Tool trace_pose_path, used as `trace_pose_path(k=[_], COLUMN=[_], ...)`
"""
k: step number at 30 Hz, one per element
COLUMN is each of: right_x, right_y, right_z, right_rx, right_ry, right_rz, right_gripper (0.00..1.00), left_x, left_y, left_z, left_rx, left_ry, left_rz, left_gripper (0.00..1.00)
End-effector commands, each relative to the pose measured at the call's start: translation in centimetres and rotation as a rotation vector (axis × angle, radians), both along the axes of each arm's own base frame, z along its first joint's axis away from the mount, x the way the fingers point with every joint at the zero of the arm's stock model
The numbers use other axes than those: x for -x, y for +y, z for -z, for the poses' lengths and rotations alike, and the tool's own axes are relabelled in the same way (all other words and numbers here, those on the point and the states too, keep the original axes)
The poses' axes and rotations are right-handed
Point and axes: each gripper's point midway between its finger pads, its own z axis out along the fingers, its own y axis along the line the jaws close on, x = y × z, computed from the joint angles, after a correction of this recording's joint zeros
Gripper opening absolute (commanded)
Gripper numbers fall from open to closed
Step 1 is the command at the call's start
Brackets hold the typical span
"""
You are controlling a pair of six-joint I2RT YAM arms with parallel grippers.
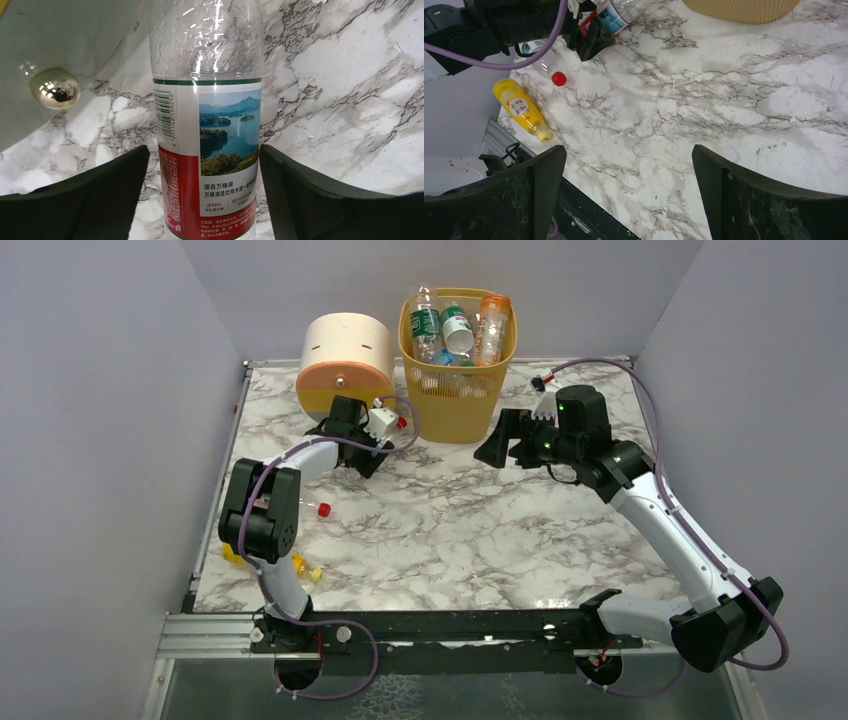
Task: Put the plastic bottles in the bin
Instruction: Pick up the plastic bottle at the center of the board.
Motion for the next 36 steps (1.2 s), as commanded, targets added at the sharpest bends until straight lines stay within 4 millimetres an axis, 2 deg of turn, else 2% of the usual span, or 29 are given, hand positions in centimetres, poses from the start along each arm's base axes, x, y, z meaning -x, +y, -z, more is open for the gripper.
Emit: trace_pose_path(k=[1, 5, 10, 16, 22, 30, 36], right_x=[0.8, 1.2, 1.8, 2.2, 2.5, 3.2, 3.9], right_y=[0.4, 0.2, -0.2, -0.4, -0.6, -1.0, -1.4], right_z=[-0.3, 0.2, 0.7, 0.2, -0.4, -1.1, -2.0], right_rx=[-0.030, -0.035, -0.035, -0.043, -0.042, -0.047, -0.053], right_ry=[-0.008, 0.001, 0.010, 0.007, 0.001, -0.016, -0.031], right_rz=[-0.024, -0.019, -0.008, -0.003, -0.001, 0.000, 0.000], right_gripper=[0.99, 1.00, 1.00, 1.00, 1.00, 1.00, 1.00], left_x=[0.1, 1.7, 4.6, 7.6, 9.0, 12.2, 12.8], left_y=[0.2, 0.0, -1.0, -1.6, -3.0, -4.2, -5.9], left_z=[-1.5, -1.8, -1.6, -4.0, -10.0, -16.9, -24.6], left_rx=[0.021, 0.045, 0.053, 0.086, 0.261, 0.474, 0.665], left_ry=[0.010, 0.063, 0.143, 0.184, 0.135, 0.088, 0.006], left_rz=[-0.051, -0.096, -0.132, -0.225, -0.315, -0.344, -0.292], left_gripper=[0.79, 0.67, 0.63, 0.60, 0.60, 0.60, 0.59])
